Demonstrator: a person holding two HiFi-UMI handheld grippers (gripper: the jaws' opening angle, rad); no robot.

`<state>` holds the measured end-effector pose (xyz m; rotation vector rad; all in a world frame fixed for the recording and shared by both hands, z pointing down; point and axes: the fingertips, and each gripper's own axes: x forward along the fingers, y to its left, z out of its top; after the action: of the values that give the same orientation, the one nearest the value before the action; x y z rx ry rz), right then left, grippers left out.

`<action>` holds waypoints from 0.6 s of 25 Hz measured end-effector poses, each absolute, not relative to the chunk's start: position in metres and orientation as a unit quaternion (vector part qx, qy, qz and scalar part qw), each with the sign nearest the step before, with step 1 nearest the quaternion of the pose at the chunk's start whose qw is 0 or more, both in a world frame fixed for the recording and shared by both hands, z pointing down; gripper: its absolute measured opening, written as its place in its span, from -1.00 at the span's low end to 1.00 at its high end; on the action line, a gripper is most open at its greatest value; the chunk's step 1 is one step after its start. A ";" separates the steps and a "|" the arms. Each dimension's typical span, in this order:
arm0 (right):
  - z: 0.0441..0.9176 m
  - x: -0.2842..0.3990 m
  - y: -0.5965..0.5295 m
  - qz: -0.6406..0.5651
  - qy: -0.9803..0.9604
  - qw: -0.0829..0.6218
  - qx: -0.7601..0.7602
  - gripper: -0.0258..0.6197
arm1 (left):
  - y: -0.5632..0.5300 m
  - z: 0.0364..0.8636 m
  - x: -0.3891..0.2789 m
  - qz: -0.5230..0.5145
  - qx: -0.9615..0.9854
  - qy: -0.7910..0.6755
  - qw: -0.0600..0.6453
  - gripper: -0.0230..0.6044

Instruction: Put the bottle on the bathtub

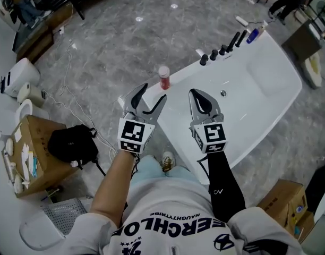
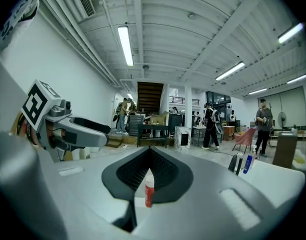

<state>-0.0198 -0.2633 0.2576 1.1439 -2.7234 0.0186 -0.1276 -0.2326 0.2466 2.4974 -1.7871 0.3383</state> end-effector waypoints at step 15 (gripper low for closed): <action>0.185 -0.035 -0.269 -0.045 -0.918 0.053 0.391 -0.83 | -0.228 0.195 -0.149 0.105 0.791 -0.602 -0.021 0.01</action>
<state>-0.0347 -0.2690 0.1846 1.1886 -2.7892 -0.1356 -0.1487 -0.2284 0.1954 2.5188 -1.9163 0.3351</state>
